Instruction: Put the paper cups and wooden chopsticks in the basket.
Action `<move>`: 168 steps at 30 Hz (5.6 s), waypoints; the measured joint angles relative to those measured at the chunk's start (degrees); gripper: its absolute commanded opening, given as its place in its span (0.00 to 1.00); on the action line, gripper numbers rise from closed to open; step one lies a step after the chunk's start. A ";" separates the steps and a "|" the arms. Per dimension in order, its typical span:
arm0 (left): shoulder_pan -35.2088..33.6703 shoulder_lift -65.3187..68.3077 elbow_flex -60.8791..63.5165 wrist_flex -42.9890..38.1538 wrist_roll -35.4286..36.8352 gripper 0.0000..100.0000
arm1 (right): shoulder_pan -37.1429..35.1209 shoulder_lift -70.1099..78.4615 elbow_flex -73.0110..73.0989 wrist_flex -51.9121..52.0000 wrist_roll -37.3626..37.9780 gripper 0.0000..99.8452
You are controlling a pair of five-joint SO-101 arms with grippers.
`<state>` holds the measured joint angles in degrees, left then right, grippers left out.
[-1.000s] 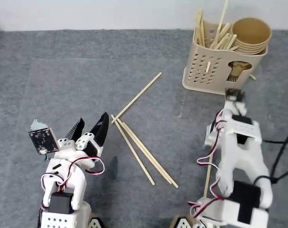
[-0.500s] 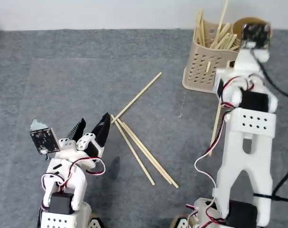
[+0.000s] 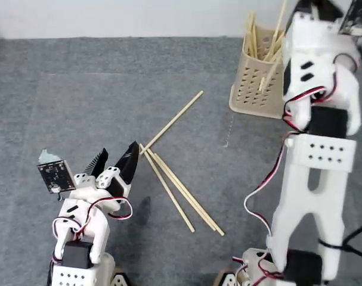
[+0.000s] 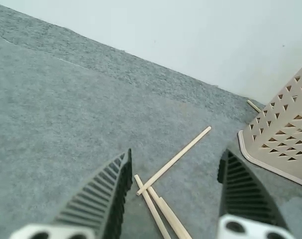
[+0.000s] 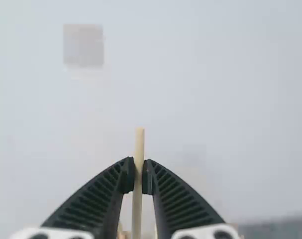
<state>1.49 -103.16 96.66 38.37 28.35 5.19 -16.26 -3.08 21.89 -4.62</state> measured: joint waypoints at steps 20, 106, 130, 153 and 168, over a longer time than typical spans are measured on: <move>0.09 0.00 0.00 0.00 0.00 0.27 | -2.90 23.56 -2.73 -24.18 7.12 0.09; -7.65 19.96 -18.90 15.65 -5.54 0.09 | -42.64 39.82 8.09 40.18 0.97 0.13; -7.65 19.96 -18.37 15.65 -5.54 0.09 | -34.81 30.95 4.22 45.98 12.04 0.01; -7.65 19.96 -18.37 15.65 -5.54 0.09 | -15.91 5.98 -17.49 26.29 15.38 0.01; -7.65 19.96 -18.37 15.65 -5.54 0.09 | -7.47 24.18 -17.85 -17.85 15.38 0.01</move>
<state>-6.15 -83.21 78.29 54.02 22.81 -2.29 7.91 -20.92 4.04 10.77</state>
